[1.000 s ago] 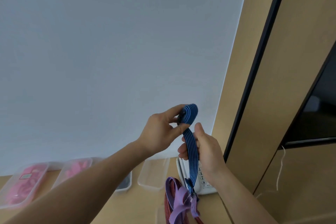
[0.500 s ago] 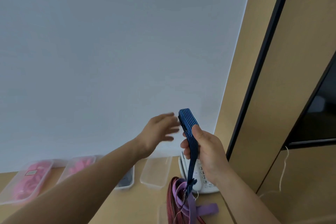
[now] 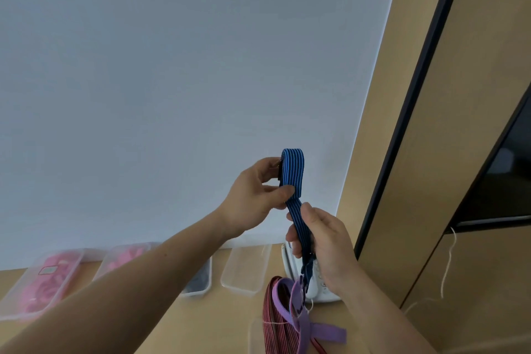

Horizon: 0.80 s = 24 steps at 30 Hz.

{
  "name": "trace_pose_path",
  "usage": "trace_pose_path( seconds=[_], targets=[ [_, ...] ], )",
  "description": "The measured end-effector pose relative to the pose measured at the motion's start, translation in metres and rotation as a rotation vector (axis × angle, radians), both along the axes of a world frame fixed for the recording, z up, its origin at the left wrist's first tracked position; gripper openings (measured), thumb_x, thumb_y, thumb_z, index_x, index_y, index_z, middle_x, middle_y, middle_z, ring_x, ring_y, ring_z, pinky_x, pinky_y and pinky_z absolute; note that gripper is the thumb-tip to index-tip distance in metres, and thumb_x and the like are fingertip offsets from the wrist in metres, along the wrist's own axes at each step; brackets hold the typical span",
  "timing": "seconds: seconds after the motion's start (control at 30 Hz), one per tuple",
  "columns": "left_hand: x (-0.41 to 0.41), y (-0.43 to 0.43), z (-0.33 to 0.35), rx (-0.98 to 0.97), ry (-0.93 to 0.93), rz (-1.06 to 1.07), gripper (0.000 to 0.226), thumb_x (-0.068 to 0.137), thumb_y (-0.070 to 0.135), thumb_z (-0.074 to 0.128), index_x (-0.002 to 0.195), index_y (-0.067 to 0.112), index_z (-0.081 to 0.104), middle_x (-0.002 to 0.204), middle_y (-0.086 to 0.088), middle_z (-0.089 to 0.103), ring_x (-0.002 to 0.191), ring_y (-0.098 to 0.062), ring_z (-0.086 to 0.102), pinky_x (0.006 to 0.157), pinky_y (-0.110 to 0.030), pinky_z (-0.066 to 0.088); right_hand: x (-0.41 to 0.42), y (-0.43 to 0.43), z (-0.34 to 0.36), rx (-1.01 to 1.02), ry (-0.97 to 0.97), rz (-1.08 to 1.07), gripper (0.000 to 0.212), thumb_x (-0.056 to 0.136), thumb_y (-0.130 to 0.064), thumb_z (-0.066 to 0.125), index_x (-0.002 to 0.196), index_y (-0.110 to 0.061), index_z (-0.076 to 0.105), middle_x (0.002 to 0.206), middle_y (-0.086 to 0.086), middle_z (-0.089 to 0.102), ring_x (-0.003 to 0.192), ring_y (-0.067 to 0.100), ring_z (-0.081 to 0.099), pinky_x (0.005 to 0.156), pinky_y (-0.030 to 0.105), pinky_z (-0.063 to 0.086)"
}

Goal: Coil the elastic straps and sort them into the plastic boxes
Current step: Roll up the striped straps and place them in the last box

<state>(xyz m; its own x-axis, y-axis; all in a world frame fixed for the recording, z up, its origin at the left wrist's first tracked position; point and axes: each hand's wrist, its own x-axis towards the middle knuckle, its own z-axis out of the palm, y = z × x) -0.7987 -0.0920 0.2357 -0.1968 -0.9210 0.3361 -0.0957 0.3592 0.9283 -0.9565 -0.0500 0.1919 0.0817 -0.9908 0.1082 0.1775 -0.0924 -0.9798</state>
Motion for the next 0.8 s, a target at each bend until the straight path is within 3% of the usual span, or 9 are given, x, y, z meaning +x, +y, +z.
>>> trace_pose_path(
  seconds=[0.17, 0.3, 0.4, 0.53, 0.6, 0.67, 0.73, 0.8],
  targets=[
    [0.000, 0.002, -0.018, -0.258, -0.224, -0.006, 0.046, 0.092, 0.011, 0.067, 0.135, 0.015, 0.050, 0.124, 0.007, 0.064, 0.098, -0.009, 0.072, 0.085, -0.019, 0.054, -0.004, -0.003, 0.001, 0.026, 0.002, -0.009, 0.061, 0.082, -0.062, 0.053, 0.087, -0.004, 0.069, 0.067, 0.016, 0.067, 0.050, 0.021, 0.055, 0.048, 0.027, 0.047],
    [-0.003, 0.003, -0.023, -0.628, -0.514, 0.166, 0.044, 0.093, 0.023, 0.065, 0.134, 0.019, 0.053, 0.113, 0.013, 0.068, 0.091, -0.006, 0.067, 0.080, -0.021, 0.054, -0.004, -0.006, 0.003, 0.048, -0.006, 0.009, 0.076, 0.075, -0.080, 0.045, 0.089, -0.010, 0.071, 0.073, 0.017, 0.070, 0.053, 0.023, 0.059, 0.049, 0.028, 0.048],
    [-0.002, -0.001, -0.026, -0.892, -0.687, 0.244, 0.044, 0.087, 0.010, 0.073, 0.129, 0.007, 0.062, 0.116, 0.001, 0.072, 0.076, -0.012, 0.067, 0.064, -0.021, 0.053, -0.003, -0.008, 0.005, 0.053, 0.031, 0.030, 0.090, 0.062, -0.087, 0.046, 0.097, -0.008, 0.071, 0.079, 0.018, 0.073, 0.058, 0.023, 0.065, 0.051, 0.027, 0.051],
    [0.007, -0.009, -0.034, -0.989, -0.712, 0.224, 0.046, 0.083, 0.001, 0.075, 0.128, 0.002, 0.063, 0.131, -0.008, 0.065, 0.099, -0.023, 0.073, 0.069, -0.034, 0.062, -0.003, -0.009, 0.005, 0.048, 0.015, 0.050, 0.078, 0.070, -0.077, 0.056, 0.100, -0.006, 0.071, 0.084, 0.019, 0.074, 0.065, 0.025, 0.068, 0.055, 0.028, 0.053],
    [0.009, -0.011, -0.037, -0.930, -0.715, 0.205, 0.049, 0.087, 0.002, 0.071, 0.135, 0.009, 0.059, 0.140, -0.006, 0.059, 0.107, -0.022, 0.070, 0.076, -0.034, 0.061, -0.004, -0.009, 0.004, 0.060, -0.007, 0.067, 0.069, 0.076, -0.068, 0.058, 0.103, -0.006, 0.070, 0.086, 0.019, 0.074, 0.069, 0.027, 0.068, 0.058, 0.029, 0.053],
    [0.007, -0.009, -0.037, -0.678, -0.609, 0.132, 0.059, 0.092, 0.004, 0.063, 0.143, 0.028, 0.047, 0.146, 0.007, 0.050, 0.118, -0.016, 0.064, 0.086, -0.028, 0.056, -0.004, -0.010, 0.005, 0.067, -0.036, 0.068, 0.062, 0.079, -0.060, 0.062, 0.104, -0.004, 0.070, 0.085, 0.018, 0.074, 0.070, 0.028, 0.068, 0.060, 0.030, 0.054],
    [0.005, -0.004, -0.034, -0.198, -0.286, -0.004, 0.067, 0.094, 0.010, 0.059, 0.148, 0.039, 0.032, 0.142, 0.013, 0.052, 0.124, -0.013, 0.058, 0.095, -0.023, 0.050, -0.005, -0.012, 0.006, 0.046, -0.039, 0.050, 0.053, 0.079, -0.048, 0.060, 0.105, -0.003, 0.068, 0.084, 0.017, 0.073, 0.070, 0.027, 0.068, 0.060, 0.029, 0.053],
    [0.004, -0.003, -0.026, 0.321, 0.039, -0.068, 0.060, 0.089, 0.034, 0.057, 0.145, 0.027, 0.039, 0.131, 0.001, 0.064, 0.115, -0.019, 0.064, 0.101, -0.037, 0.049, -0.007, -0.014, 0.007, 0.020, -0.014, 0.041, 0.047, 0.079, -0.042, 0.059, 0.105, -0.004, 0.068, 0.086, 0.017, 0.074, 0.070, 0.026, 0.069, 0.059, 0.027, 0.053]
  ],
)
